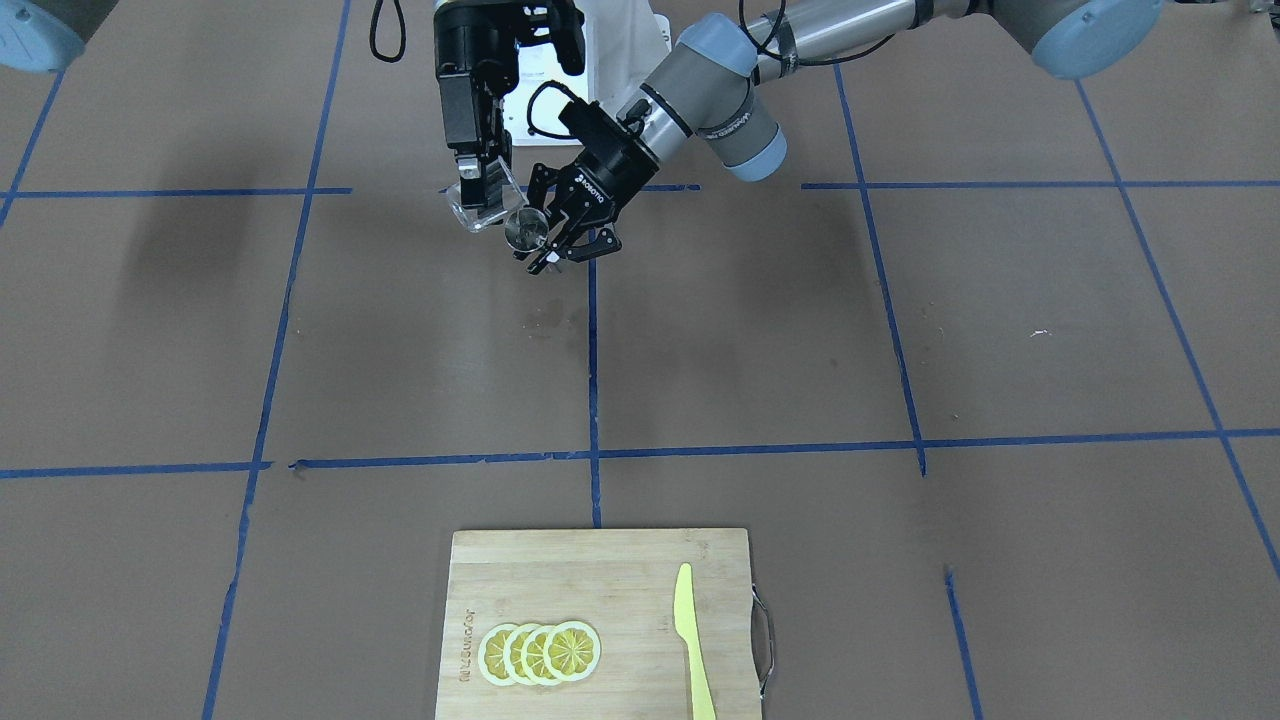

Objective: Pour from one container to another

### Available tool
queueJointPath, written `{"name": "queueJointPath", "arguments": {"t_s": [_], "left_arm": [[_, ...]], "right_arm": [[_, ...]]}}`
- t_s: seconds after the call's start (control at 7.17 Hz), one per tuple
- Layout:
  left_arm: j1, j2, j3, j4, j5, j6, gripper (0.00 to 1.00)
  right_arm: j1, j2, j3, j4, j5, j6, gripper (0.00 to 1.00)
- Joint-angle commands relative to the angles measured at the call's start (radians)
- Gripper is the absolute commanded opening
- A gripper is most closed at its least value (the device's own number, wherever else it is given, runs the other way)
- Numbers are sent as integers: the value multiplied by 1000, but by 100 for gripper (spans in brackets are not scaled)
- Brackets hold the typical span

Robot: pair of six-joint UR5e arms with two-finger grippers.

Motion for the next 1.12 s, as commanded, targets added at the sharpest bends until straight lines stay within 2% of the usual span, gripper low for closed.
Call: {"name": "queueJointPath", "arguments": {"t_s": [0.0, 0.98], "left_arm": [[0, 0, 0, 0, 0, 0, 0], [0, 0, 0, 0, 0, 0, 0]], "right_arm": [[0, 12, -13, -1, -20, -28, 0], [-1, 14, -37, -3, -66, -90, 0]]}}
